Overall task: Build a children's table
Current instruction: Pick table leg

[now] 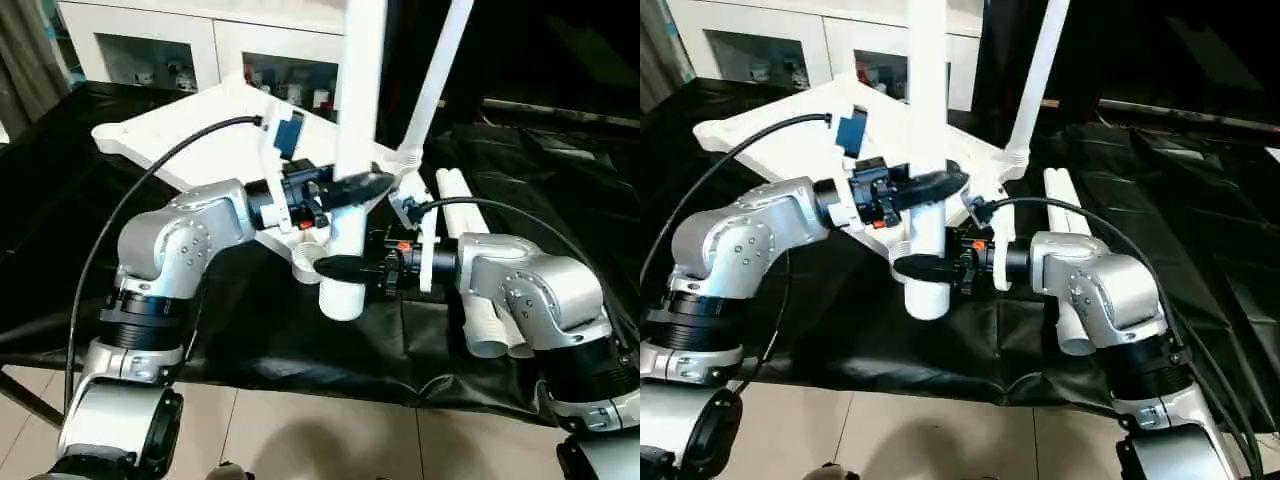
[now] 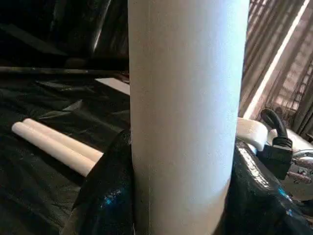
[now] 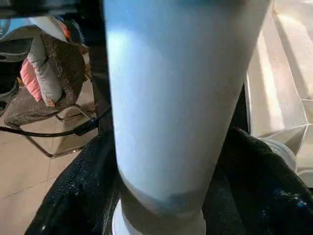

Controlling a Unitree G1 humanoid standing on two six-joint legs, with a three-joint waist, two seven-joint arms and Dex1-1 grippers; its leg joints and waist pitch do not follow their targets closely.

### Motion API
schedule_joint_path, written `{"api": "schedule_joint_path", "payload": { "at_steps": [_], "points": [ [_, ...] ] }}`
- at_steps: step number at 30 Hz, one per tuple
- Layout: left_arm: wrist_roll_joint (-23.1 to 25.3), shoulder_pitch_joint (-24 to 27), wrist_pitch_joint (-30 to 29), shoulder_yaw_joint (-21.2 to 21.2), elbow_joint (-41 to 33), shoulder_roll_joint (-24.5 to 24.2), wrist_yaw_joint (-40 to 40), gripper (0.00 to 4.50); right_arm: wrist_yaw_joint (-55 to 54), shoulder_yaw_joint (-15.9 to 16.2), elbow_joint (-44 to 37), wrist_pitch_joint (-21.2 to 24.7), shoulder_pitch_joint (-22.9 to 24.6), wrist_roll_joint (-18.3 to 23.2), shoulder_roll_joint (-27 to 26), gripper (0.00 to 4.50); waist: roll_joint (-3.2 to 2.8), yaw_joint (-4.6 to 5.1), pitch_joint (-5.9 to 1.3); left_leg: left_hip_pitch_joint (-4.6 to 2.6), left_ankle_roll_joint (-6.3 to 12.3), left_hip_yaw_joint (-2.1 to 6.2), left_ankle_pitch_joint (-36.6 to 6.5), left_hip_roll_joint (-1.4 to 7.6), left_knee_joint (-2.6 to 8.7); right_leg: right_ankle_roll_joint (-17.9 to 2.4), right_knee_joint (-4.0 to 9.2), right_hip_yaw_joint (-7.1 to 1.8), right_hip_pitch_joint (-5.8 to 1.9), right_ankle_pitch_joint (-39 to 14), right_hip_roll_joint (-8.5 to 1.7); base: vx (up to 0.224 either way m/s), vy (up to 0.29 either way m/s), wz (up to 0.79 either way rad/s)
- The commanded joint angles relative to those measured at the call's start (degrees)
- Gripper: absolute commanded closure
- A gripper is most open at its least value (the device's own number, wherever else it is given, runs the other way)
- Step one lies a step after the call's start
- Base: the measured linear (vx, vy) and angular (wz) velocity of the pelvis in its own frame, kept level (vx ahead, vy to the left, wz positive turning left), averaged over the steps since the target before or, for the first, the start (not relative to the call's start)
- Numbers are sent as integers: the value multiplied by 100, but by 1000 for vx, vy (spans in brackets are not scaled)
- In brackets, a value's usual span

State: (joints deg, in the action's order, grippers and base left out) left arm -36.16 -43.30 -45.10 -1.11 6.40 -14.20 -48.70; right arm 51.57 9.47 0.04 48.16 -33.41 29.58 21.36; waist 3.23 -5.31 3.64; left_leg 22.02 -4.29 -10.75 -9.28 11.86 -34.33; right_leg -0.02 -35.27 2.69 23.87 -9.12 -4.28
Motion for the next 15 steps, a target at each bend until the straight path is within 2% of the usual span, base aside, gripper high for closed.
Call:
{"api": "schedule_joint_path", "payload": {
  "at_steps": [1, 3, 7, 8, 12, 13, 15],
  "points": [
    [-16, -99, 3, -95, -148, 13, -72, 262, -2, -16, -73, 65, 0, 57, 24, 139, -60, -20, -456, -119, -208, 39, -1083, 83, 371, -988, 371, -181, -323, -1231, -277, 0, 0, 0],
    [-9, -103, 21, -86, -136, 17, -72, 262, -8, -19, -66, 82, 3, 69, 12, 160, -82, -23, -451, -119, -220, 43, -1107, 81, 375, -973, 375, -180, -320, -1282, -278, 0, 0, 0],
    [25, -123, 56, -59, -96, 34, -48, 262, -9, -13, -63, 89, 29, 75, -7, 184, -69, -18, -453, -120, -230, 43, -1132, 82, 375, -966, 379, -178, -322, -1287, -276, 0, 0, 0],
    [12, -121, 69, -61, -102, 35, -56, 262, -22, -9, -59, 89, 40, 68, -18, 202, -68, -18, -452, -121, -231, 42, -1143, 80, 375, -959, 384, -178, -320, -1311, -275, 0, 0, 0],
    [-19, -116, 60, -61, -131, 50, -63, 262, -40, -14, -35, 95, 45, 58, -41, 215, -71, -19, -456, -120, -225, 44, -1117, 81, 374, -968, 374, -178, -322, -1255, -273, 0, 0, 0],
    [-19, -116, 60, -62, -133, 51, -63, 262, -41, -15, -34, 95, 45, 58, -42, 243, -74, -19, -456, -120, -228, 44, -1115, 82, 375, -972, 375, -178, -322, -1253, -274, 0, 0, 0],
    [-24, -111, 57, -67, -150, 59, -69, 262, -49, -19, -10, 95, 42, 50, -64, 248, -70, -20, -458, -116, -232, 44, -1103, 82, 374, -979, 372, -178, -326, -1238, -277, 0, 0, 0]
  ]
}}
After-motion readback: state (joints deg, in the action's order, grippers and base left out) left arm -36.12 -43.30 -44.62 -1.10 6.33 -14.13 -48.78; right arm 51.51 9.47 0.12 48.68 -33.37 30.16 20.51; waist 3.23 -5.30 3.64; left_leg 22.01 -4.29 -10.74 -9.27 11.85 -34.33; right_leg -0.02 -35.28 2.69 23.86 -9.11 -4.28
